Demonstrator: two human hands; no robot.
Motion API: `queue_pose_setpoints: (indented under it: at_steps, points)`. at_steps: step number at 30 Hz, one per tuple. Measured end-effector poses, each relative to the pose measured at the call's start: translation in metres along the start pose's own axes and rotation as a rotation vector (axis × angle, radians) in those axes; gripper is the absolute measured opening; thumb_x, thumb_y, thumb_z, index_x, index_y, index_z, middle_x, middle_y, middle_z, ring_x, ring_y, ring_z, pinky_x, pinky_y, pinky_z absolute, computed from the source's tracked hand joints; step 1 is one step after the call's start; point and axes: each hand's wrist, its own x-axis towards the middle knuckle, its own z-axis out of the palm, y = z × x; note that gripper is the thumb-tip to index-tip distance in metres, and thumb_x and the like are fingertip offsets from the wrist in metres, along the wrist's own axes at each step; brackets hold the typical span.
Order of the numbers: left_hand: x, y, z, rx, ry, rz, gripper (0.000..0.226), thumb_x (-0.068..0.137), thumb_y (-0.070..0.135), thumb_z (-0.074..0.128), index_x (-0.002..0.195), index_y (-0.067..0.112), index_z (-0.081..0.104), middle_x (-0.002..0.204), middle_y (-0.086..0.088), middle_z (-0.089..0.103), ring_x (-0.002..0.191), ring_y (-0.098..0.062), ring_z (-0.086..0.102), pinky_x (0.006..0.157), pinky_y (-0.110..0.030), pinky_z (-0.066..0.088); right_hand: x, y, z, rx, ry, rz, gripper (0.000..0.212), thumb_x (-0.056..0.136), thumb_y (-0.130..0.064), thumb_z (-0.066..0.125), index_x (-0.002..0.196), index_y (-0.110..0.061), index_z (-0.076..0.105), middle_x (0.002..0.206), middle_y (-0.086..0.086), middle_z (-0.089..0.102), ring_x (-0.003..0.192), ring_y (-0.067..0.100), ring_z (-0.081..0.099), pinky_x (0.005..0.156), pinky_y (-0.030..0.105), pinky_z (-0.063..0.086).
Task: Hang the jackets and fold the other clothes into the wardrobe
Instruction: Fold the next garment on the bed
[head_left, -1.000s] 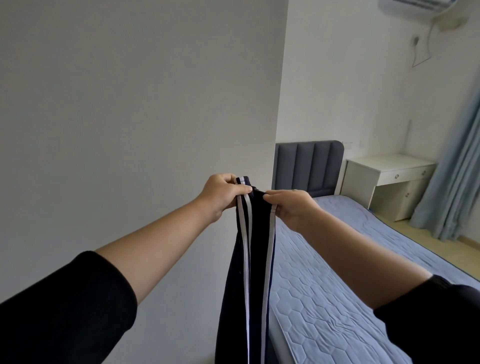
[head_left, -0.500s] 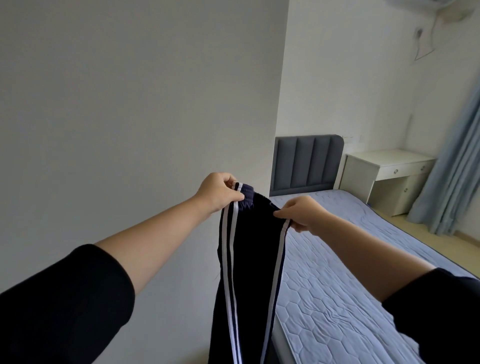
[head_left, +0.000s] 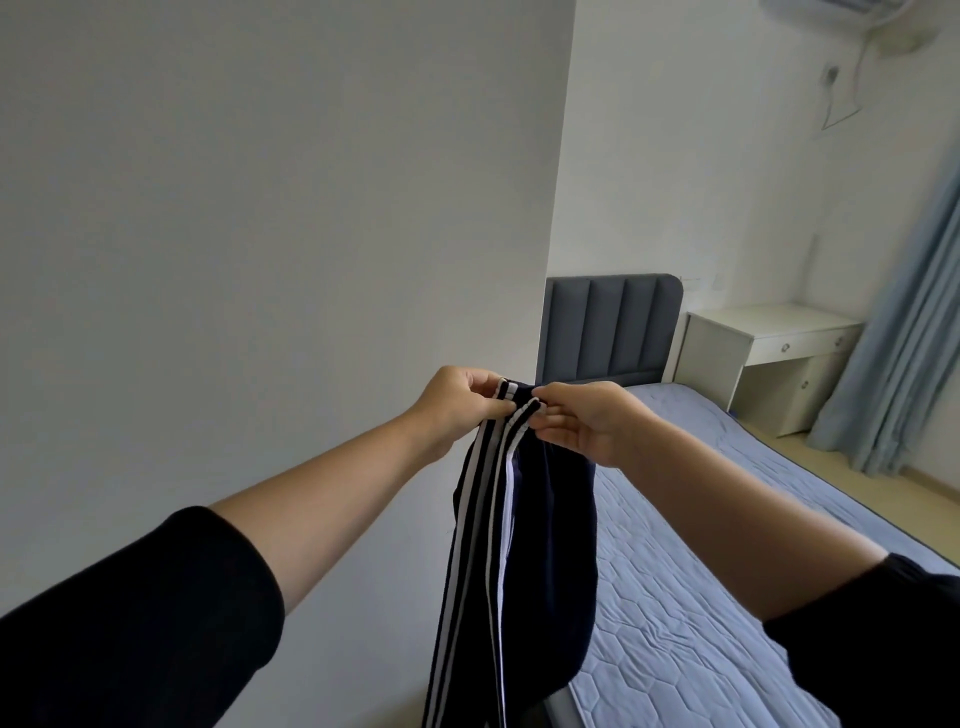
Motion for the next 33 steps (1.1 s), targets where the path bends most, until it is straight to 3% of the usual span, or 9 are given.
queue_pose_setpoints:
  at_steps: [4, 9, 13, 17, 22, 26, 28, 30, 33]
  points:
    - [-0.001, 0.0, 0.004, -0.129, -0.05, 0.009, 0.019, 0.088, 0.001, 0.063, 0.107, 0.001, 0.069, 0.101, -0.015, 0.07, 0.096, -0.023, 0.067, 0.095, -0.031, 0.05, -0.003, 0.0, 0.001, 0.079, 0.012, -0.031, 0.012, 0.093, -0.008, 0.059, 0.094, 0.003, 0.063, 0.059, 0.008, 0.068, 0.048, 0.012, 0.066, 0.05, 0.022, 0.056]
    - [-0.001, -0.003, 0.0, -0.3, -0.19, 0.003, 0.024, 0.095, 0.002, 0.049, 0.11, -0.003, 0.066, 0.1, -0.011, 0.072, 0.096, -0.018, 0.068, 0.091, -0.024, 0.051, -0.006, -0.002, -0.004, 0.161, -0.008, -0.021, 0.013, 0.095, 0.004, 0.048, 0.096, 0.009, 0.06, 0.081, 0.018, 0.069, 0.056, 0.019, 0.069, 0.049, 0.025, 0.056]
    - [-0.003, -0.005, -0.007, -0.181, -0.272, 0.092, 0.031, 0.084, -0.009, 0.06, 0.108, 0.007, 0.068, 0.103, -0.007, 0.071, 0.097, -0.014, 0.066, 0.088, -0.02, 0.049, -0.007, 0.0, -0.007, 0.066, -0.036, -0.029, 0.02, 0.096, 0.004, 0.043, 0.092, 0.004, 0.063, 0.073, 0.014, 0.071, 0.056, 0.016, 0.069, 0.051, 0.025, 0.056]
    - [-0.003, -0.009, -0.008, -0.082, -0.214, 0.111, 0.038, 0.078, -0.011, 0.067, 0.113, 0.006, 0.067, 0.107, -0.01, 0.071, 0.096, -0.014, 0.067, 0.089, -0.021, 0.051, -0.009, 0.002, -0.012, -0.101, -0.088, -0.083, 0.038, 0.09, 0.016, 0.034, 0.091, -0.002, 0.067, 0.08, 0.01, 0.07, 0.065, 0.015, 0.066, 0.057, 0.022, 0.055]
    - [-0.006, -0.019, 0.0, -0.097, -0.055, 0.097, 0.03, 0.078, 0.003, 0.075, 0.105, 0.014, 0.07, 0.095, 0.001, 0.074, 0.089, -0.01, 0.069, 0.074, -0.013, 0.051, -0.013, 0.002, -0.015, -0.237, -0.274, -0.145, 0.051, 0.083, 0.026, 0.032, 0.111, -0.002, 0.066, 0.105, 0.011, 0.069, 0.091, 0.017, 0.066, 0.071, 0.025, 0.052]
    - [-0.004, -0.021, 0.001, -0.166, -0.007, 0.106, 0.023, 0.078, 0.005, 0.074, 0.1, 0.011, 0.072, 0.095, -0.005, 0.074, 0.092, -0.015, 0.069, 0.083, -0.02, 0.052, -0.012, 0.005, -0.017, -0.309, -0.375, -0.16, 0.06, 0.08, 0.028, 0.03, 0.119, -0.005, 0.062, 0.104, 0.009, 0.065, 0.086, 0.015, 0.06, 0.07, 0.025, 0.05]
    - [-0.004, -0.02, -0.002, -0.197, -0.007, 0.078, 0.024, 0.08, 0.0, 0.071, 0.104, 0.003, 0.071, 0.101, -0.013, 0.072, 0.1, -0.025, 0.067, 0.096, -0.031, 0.05, -0.01, 0.006, -0.019, -0.389, -0.332, -0.213, 0.055, 0.083, 0.024, 0.038, 0.115, -0.01, 0.065, 0.095, 0.007, 0.061, 0.08, 0.016, 0.055, 0.065, 0.022, 0.046]
    - [-0.004, -0.018, -0.004, -0.197, -0.042, 0.055, 0.028, 0.081, -0.007, 0.064, 0.108, -0.001, 0.068, 0.106, -0.019, 0.07, 0.104, -0.032, 0.065, 0.1, -0.037, 0.048, -0.005, 0.005, -0.022, -0.613, -0.136, -0.39, 0.039, 0.085, 0.013, 0.051, 0.101, -0.017, 0.07, 0.089, 0.002, 0.062, 0.078, 0.014, 0.055, 0.064, 0.015, 0.045]
    - [-0.004, -0.015, -0.003, -0.172, -0.125, 0.062, 0.028, 0.084, -0.01, 0.057, 0.109, -0.003, 0.067, 0.102, -0.018, 0.069, 0.096, -0.027, 0.065, 0.097, -0.034, 0.05, 0.006, 0.004, -0.029, -0.948, 0.135, -0.668, 0.022, 0.083, -0.01, 0.069, 0.099, -0.023, 0.062, 0.109, -0.001, 0.052, 0.099, 0.011, 0.049, 0.083, 0.012, 0.041]
